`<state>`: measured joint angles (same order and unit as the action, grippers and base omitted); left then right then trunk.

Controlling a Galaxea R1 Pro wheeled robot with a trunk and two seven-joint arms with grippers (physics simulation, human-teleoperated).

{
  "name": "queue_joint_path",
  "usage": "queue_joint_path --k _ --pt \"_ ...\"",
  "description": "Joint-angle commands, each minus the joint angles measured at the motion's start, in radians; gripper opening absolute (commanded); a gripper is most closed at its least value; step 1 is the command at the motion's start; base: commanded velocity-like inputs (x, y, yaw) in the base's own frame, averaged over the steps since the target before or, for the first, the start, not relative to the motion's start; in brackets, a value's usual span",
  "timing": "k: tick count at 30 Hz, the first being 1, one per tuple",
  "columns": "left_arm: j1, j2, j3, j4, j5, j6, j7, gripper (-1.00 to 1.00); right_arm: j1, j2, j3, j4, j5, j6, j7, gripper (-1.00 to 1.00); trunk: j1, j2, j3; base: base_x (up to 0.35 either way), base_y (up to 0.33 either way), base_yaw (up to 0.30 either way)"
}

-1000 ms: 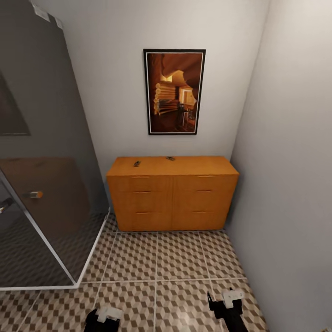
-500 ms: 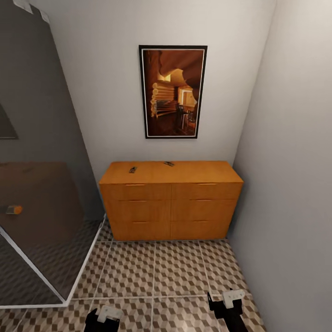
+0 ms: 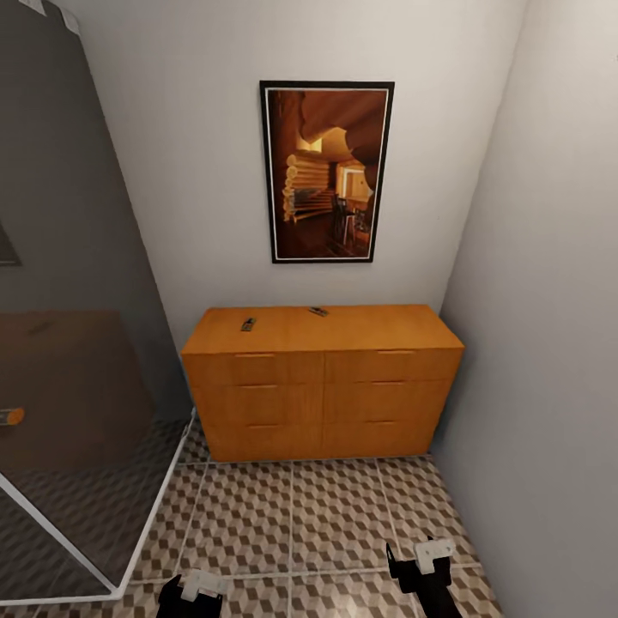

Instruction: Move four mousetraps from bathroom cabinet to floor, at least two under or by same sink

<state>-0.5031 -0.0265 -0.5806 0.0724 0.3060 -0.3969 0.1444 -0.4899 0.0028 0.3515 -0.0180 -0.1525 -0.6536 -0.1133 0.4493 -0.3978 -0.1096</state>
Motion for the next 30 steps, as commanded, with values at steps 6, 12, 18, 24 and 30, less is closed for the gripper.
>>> queue_joint_path --k 6,12,18,24,30 --pt "-0.002 -0.001 -0.008 0.004 0.005 -0.006 0.002 1.0 -0.001 0.0 0.009 0.001 -0.009 -0.003 -0.003 1.0 0.001 -0.002 -0.002 0.005 0.003 -0.017" --pt "-0.002 -0.001 -0.008 0.004 0.006 -0.006 0.002 1.0 -0.001 0.0 0.009 0.001 -0.009 -0.004 -0.002 1.0 0.001 -0.002 -0.002 0.0 0.0 -0.001" --pt "-0.002 -0.001 -0.008 0.004 0.006 -0.006 0.002 1.0 -0.001 0.0 0.009 0.001 -0.008 -0.004 -0.002 1.0 0.001 -0.002 -0.002 0.0 0.0 0.0" --pt "-0.002 -0.001 -0.008 0.004 0.005 -0.006 0.003 1.0 -0.001 0.0 0.009 0.002 -0.008 -0.004 -0.002 1.0 0.001 -0.002 -0.002 0.0 0.0 0.0" --pt "-0.002 -0.001 -0.008 0.004 0.005 -0.006 0.002 1.0 -0.001 0.0 0.009 0.002 -0.007 -0.003 -0.002 1.0 0.001 -0.002 -0.002 0.0 0.0 0.0"
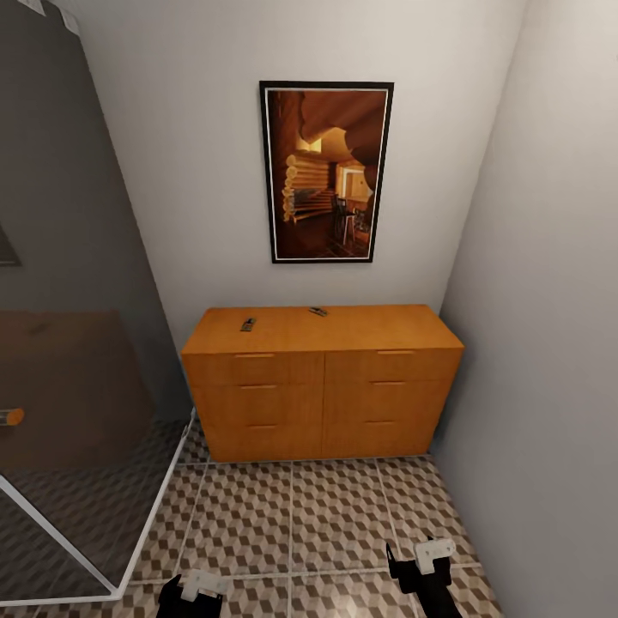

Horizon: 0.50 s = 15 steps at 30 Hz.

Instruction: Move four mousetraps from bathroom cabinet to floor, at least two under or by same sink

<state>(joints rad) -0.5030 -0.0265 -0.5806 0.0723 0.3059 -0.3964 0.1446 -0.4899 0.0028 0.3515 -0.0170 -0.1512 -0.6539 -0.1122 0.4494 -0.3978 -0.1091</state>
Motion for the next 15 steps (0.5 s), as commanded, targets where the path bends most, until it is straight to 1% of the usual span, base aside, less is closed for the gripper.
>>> queue_joint_path --k 1,15 --pt "-0.002 -0.001 -0.008 0.004 0.006 -0.006 0.002 1.0 -0.001 0.0 0.009 0.001 -0.008 -0.003 -0.003 1.0 0.001 -0.002 -0.002 0.0 0.0 0.0" --pt "-0.002 -0.001 -0.008 0.004 0.006 -0.006 0.002 1.0 -0.001 0.0 0.009 0.001 -0.008 -0.003 -0.003 1.0 0.001 -0.002 -0.002 0.0 0.0 0.0"
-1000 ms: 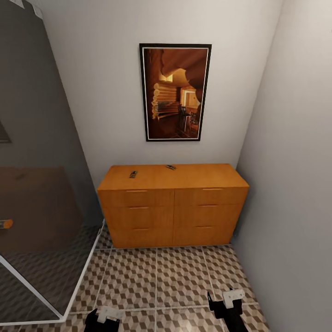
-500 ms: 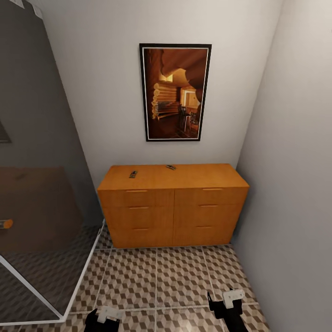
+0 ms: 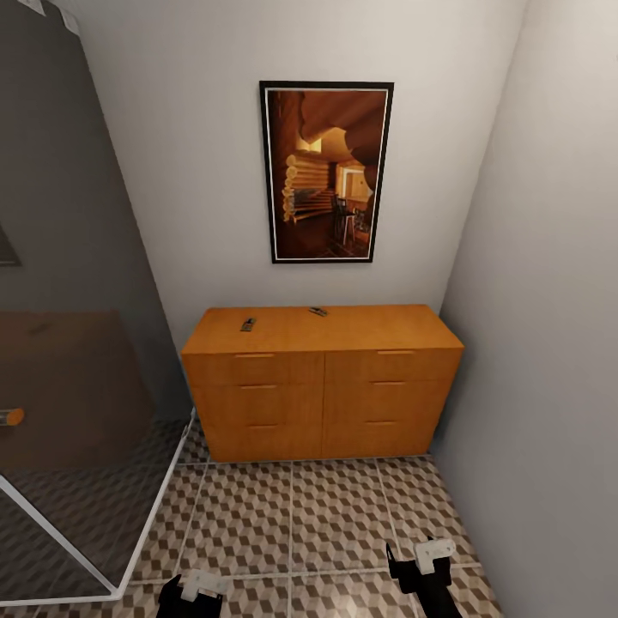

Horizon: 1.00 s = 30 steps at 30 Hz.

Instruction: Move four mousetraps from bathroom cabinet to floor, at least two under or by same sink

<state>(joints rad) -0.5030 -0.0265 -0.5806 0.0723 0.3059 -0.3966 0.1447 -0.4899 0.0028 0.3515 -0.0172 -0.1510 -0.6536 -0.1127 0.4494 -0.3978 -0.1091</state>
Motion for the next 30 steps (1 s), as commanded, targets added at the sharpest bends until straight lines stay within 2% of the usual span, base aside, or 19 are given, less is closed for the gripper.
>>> queue_joint_path --k 1,30 --pt "-0.002 -0.001 -0.008 0.004 0.006 -0.006 0.002 1.0 -0.001 0.0 0.009 0.001 -0.009 -0.003 -0.003 1.0 0.001 -0.002 -0.002 0.0 0.0 0.0" --pt "-0.002 0.007 -0.008 0.004 0.006 -0.007 0.003 1.0 -0.001 0.0 0.012 -0.004 0.001 -0.005 -0.01 1.0 0.001 -0.002 -0.002 0.0 0.0 0.0"
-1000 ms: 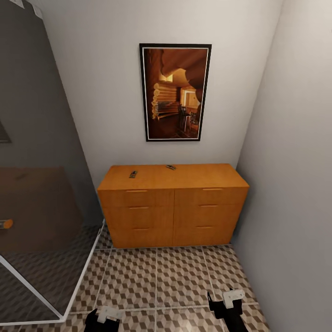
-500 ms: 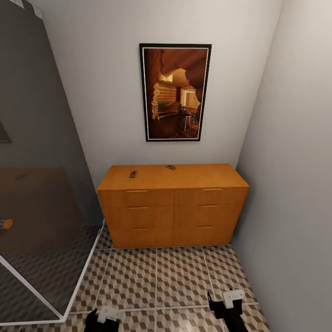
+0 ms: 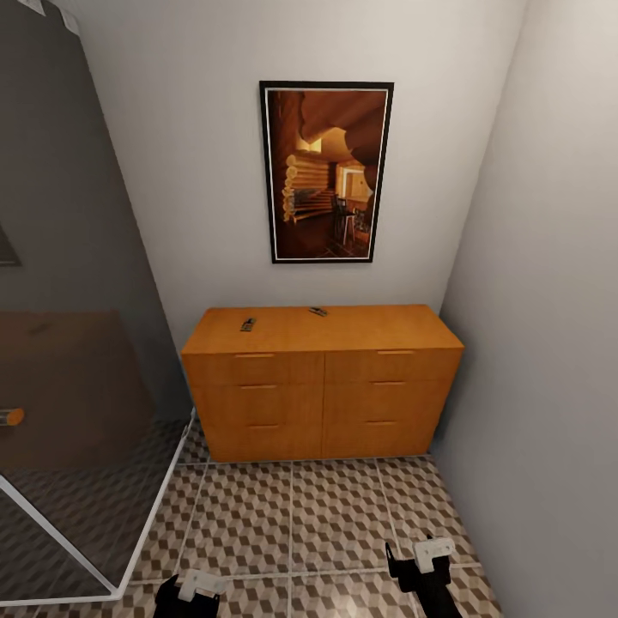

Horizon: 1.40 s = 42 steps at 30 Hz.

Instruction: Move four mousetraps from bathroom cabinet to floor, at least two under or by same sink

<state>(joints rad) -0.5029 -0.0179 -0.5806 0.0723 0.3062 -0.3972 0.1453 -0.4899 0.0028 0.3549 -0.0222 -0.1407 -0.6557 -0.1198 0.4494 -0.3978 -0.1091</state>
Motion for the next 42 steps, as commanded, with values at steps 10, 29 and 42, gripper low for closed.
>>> queue_joint_path --k 10,29,42 --pt "-0.001 -0.004 -0.008 0.004 0.006 -0.006 0.002 1.0 -0.006 -0.05 0.008 -0.203 -0.003 0.275 -0.01 1.0 0.001 -0.002 -0.002 0.0 0.0 0.0" --pt "-0.001 -0.007 -0.008 0.004 0.005 -0.005 0.003 1.0 -0.136 -0.147 -0.005 -1.209 -0.003 1.229 -0.091 1.0 0.001 -0.002 -0.002 0.0 0.0 0.0" --pt "0.0 -0.008 -0.008 0.004 0.006 -0.004 0.004 1.0 -0.445 -0.147 -0.008 -1.159 -0.008 1.338 -0.025 1.0 0.001 -0.002 -0.002 0.028 0.0 0.0"
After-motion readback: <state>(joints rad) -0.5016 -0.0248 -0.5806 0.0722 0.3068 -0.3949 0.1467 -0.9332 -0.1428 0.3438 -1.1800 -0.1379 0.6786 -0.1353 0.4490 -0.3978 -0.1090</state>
